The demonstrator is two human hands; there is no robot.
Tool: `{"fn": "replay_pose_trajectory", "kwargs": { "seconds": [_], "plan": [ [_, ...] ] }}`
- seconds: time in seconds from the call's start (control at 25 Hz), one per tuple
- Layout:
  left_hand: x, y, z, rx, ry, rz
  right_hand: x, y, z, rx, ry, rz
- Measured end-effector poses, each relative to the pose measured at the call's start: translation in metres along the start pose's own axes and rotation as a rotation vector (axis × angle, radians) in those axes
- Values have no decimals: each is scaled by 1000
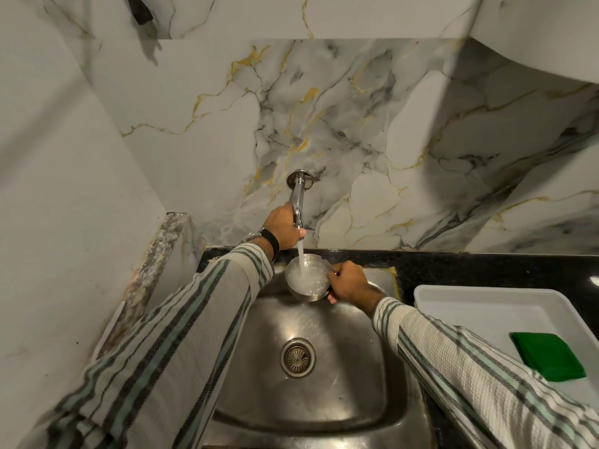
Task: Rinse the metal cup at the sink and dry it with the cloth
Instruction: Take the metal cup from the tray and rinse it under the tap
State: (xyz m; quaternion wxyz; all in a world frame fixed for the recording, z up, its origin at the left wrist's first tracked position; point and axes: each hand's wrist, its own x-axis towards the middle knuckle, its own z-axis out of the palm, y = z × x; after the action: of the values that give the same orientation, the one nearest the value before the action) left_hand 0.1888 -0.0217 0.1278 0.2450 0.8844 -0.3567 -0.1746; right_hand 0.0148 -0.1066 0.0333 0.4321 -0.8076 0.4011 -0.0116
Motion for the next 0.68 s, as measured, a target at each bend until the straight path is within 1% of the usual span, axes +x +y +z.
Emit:
{"fn": "replay_pose_trajectory", "kwargs": {
  "seconds": [0.12,0.2,0.28,0.36,0.52,0.68],
  "plan": [
    [0,10,5,130,-37,30,-2,3,-3,15,-2,8],
    [0,14,10,274,-25,42,-4,5,-5,29,-10,18],
    [-1,15,12,353,-8,60,-6,6,-6,37,-23,22],
    [-1,14,11,369,-18,78,-6,6,-4,48,-14,22],
    [-1,17,0,298,-110,88,-7,10,-4,57,30,30],
    [-3,16,-9,301,-156,138,-13,21,-11,77,13,41]
  ]
}}
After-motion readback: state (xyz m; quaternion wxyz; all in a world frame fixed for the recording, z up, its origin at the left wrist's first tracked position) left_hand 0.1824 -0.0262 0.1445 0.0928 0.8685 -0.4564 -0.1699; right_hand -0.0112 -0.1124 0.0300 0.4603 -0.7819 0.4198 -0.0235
